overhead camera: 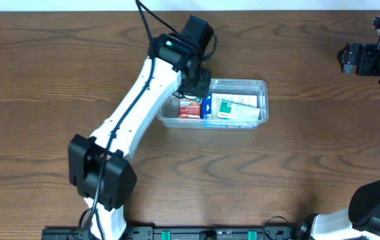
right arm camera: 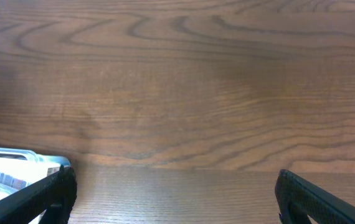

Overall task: Pack container
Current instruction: 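Carry the Zam-Buk box into the container with left gripper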

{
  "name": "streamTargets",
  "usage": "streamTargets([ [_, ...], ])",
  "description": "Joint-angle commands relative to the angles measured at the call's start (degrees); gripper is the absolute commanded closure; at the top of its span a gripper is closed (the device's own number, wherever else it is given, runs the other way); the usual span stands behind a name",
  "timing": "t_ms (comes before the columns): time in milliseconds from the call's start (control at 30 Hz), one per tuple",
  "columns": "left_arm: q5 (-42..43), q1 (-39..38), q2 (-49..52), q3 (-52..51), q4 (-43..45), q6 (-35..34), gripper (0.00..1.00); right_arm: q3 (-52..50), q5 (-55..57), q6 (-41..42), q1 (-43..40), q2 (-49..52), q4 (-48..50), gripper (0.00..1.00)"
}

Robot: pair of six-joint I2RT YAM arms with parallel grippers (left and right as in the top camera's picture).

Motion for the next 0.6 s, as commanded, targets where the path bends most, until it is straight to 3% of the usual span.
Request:
streamTargets([
  [0, -2.05, 0.13, 2.64, -1.03, 0.2, -2.93, 0.4, 0.5, -0.39, 0.66, -0.26, -0.09, -0.02, 0.01],
  [567, -2.19, 0.13, 12.96, -1.11, 1.81, -5.29, 0.41, 0.5, -0.39, 0.63, -0.26, -0.09, -0.02, 0.01],
])
